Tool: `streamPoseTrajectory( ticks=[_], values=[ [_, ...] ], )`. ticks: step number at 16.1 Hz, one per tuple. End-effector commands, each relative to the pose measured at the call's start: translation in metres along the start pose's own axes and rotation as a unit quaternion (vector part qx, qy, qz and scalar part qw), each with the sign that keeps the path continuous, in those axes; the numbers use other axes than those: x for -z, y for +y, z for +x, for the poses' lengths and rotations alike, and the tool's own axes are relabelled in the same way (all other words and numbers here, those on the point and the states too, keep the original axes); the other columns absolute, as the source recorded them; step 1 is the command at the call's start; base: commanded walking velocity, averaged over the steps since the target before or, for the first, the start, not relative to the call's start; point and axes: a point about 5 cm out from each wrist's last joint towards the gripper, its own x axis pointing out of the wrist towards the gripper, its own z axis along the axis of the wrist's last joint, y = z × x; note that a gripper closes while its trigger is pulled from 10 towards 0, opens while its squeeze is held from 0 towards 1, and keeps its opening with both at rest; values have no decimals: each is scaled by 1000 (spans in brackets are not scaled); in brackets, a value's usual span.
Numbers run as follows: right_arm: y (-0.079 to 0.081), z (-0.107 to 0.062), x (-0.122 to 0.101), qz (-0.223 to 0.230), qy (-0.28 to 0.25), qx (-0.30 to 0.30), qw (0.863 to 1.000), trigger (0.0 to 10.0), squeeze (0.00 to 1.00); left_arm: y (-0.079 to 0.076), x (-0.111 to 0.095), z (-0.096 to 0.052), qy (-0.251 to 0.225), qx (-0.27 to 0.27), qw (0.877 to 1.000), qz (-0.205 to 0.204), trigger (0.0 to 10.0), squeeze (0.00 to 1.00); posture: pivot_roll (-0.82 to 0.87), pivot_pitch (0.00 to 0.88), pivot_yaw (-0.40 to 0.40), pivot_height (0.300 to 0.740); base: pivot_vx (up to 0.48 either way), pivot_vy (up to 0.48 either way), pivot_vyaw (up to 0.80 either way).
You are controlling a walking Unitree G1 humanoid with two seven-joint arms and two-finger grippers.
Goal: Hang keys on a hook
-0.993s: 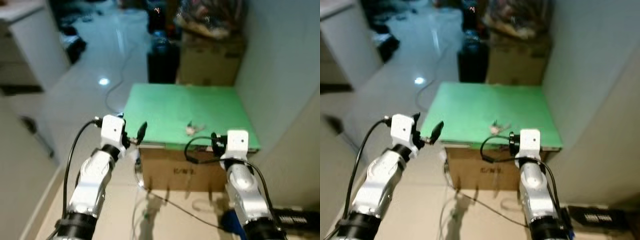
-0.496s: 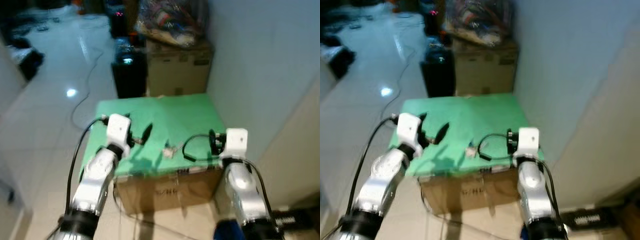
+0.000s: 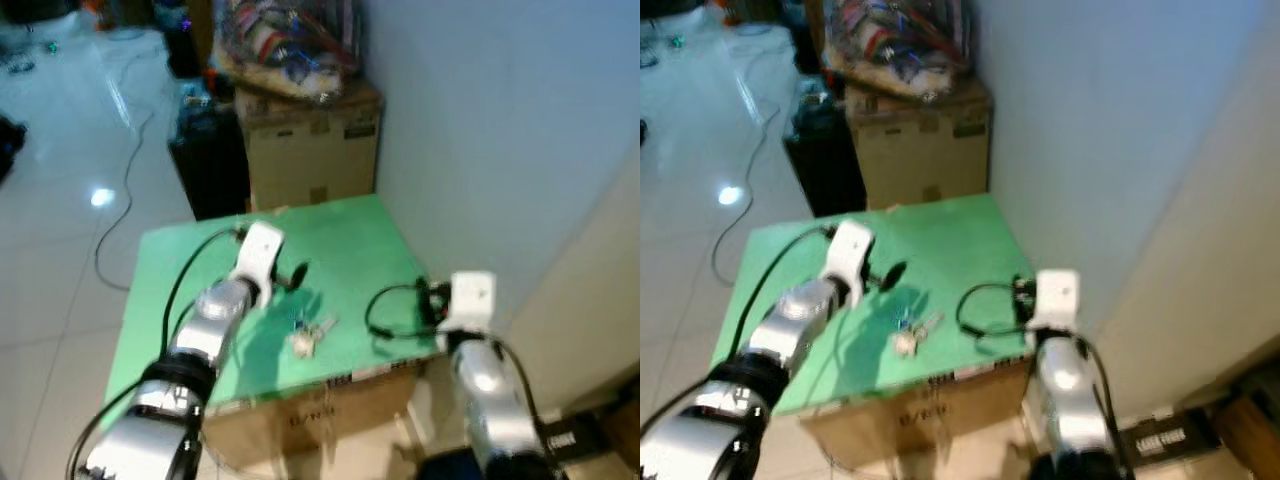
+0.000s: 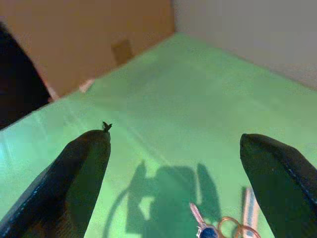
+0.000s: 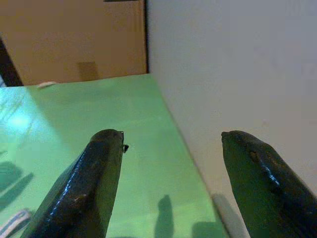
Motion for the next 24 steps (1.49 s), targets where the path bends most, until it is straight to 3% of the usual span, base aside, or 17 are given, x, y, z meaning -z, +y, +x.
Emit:
streamPoseTrajectory(
  ticks=[1,5,6,10,12,15,18,21,23,24],
  values=[
    [3,-8,4,6,8,-19,1000,10000,0,-8,-9,9,-1,-13,1000,15,10000,0,5,65,80,732,0,0,0],
    [20,-17,10,-16,29,-91,995,10000,0,-2,-3,10,21,-42,998,-31,10000,0,-21,91,94,732,0,0,0],
    [24,-26,19,-24,56,-117,991,10000,0,-4,15,7,65,-41,995,-63,10000,0,-29,111,101,732,0,0,0],
    [22,-39,24,-21,67,-115,991,10000,0,-5,33,3,102,-75,988,-84,10000,0,-43,155,108,732,0,0,0],
    [21,-47,17,-9,54,-110,992,10000,0,-10,36,3,103,-76,989,-71,10000,0,-51,198,118,732,0,0,0],
    [24,-58,1,-13,33,-122,992,10000,0,-26,38,6,99,-55,988,-102,10000,0,-95,277,134,732,0,0,0],
    [30,-68,-15,-17,21,-135,990,10000,0,-42,20,15,67,-28,990,-122,10000,0,-118,308,133,732,0,0,0],
    [31,-71,-17,-18,24,-135,990,10000,0,-48,24,15,74,-31,994,-80,10000,0,-123,311,138,732,0,0,0],
    [32,-74,-19,-20,29,-134,990,10000,0,-44,23,14,63,-64,996,-6,10000,0,-144,319,139,732,0,0,0],
    [32,-76,-18,-22,32,-134,990,10000,0,-40,21,14,57,-83,995,12,10000,0,-148,321,141,732,0,0,0]
  ],
)
